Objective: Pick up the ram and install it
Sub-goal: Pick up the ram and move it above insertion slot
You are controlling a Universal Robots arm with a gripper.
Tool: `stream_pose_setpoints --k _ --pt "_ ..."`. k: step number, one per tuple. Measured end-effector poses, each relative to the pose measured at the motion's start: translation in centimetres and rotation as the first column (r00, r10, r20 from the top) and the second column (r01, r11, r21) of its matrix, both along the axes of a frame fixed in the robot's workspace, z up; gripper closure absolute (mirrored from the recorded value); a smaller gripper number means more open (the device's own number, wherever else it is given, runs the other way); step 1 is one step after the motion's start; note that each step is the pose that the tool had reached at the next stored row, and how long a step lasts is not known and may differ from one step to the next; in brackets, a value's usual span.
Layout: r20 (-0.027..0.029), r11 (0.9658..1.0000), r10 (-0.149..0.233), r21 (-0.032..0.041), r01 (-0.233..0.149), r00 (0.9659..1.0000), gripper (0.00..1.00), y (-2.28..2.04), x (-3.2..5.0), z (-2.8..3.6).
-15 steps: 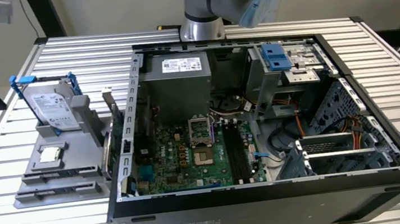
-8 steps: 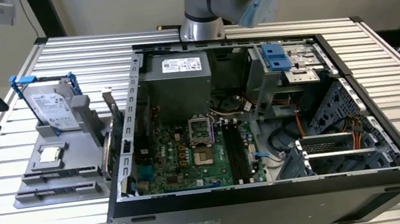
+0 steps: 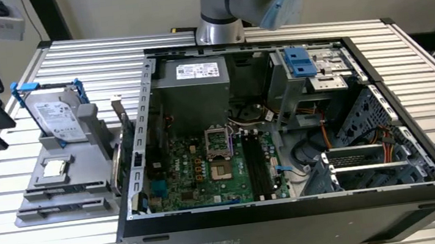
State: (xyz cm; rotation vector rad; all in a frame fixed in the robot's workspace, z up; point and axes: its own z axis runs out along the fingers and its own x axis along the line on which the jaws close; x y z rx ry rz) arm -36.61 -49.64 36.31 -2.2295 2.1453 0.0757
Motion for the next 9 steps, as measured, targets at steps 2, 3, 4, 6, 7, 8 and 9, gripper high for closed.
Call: stream_pose_setpoints --k 2,3,4,6,7,8,9 --pt "0.0001 1.0000 0.000 -0.0023 0.000 1.0000 0.00 0.00 0.00 -0.37" --pt "0.0001 1.0000 0.000 -0.0036 0.000 1.0000 0.00 0.00 0.00 -0.54" --pt "0.0001 1.0000 0.000 -0.0040 0.000 1.0000 0.00 0.00 0.00 -0.72" --pt "0.0001 1.0000 0.000 -0.0042 0.000 1.0000 0.00 0.00 0.00 -1.08" --pt "0.0001 1.0000 0.000 -0.0042 0.000 1.0000 0.00 0.00 0.00 -1.26" --pt "0.0001 1.0000 0.000 -0.0042 0.000 1.0000 0.00 0.00 0.00 -1.44" --pt "0.0002 1.0000 -0.001 -0.0041 0.001 1.0000 0.00 0.00 -0.01 -1.63"
